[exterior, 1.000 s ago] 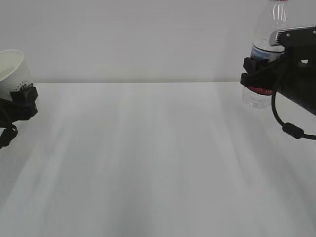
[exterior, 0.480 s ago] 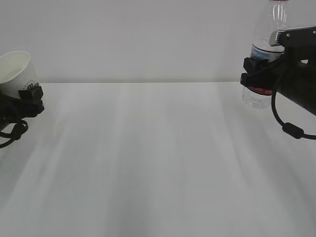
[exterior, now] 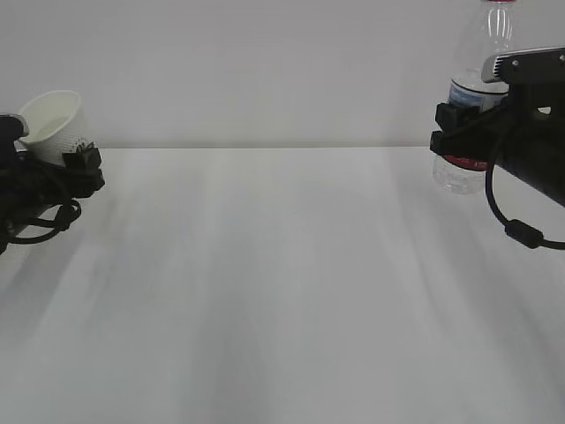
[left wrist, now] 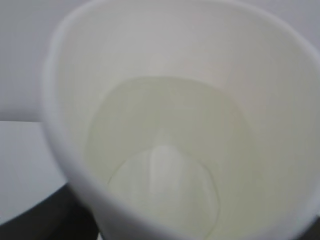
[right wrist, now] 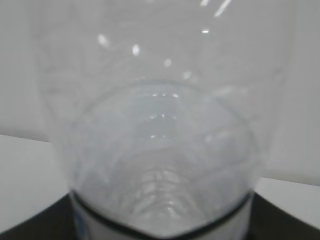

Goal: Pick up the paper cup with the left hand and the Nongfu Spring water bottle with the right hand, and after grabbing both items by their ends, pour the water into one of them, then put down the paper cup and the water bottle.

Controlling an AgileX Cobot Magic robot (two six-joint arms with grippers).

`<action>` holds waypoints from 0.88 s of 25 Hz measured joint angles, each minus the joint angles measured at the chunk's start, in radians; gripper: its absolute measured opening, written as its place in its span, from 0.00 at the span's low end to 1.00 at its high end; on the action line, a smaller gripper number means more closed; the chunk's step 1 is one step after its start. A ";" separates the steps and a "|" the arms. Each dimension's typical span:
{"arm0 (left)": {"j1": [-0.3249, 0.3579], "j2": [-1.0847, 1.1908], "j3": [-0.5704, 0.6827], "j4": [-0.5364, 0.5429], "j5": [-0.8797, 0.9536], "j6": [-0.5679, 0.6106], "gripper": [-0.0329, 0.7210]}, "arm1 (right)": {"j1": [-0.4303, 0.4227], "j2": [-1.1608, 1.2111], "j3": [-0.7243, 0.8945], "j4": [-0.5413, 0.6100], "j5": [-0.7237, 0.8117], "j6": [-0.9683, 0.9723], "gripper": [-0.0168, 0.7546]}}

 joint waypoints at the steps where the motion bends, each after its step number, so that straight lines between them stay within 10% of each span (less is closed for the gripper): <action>1: 0.000 0.013 -0.015 0.000 0.002 -0.002 0.72 | 0.000 0.000 0.000 0.000 0.000 0.000 0.51; 22: 0.069 0.190 -0.155 0.006 0.059 -0.053 0.71 | 0.000 0.000 0.000 0.000 -0.002 0.002 0.51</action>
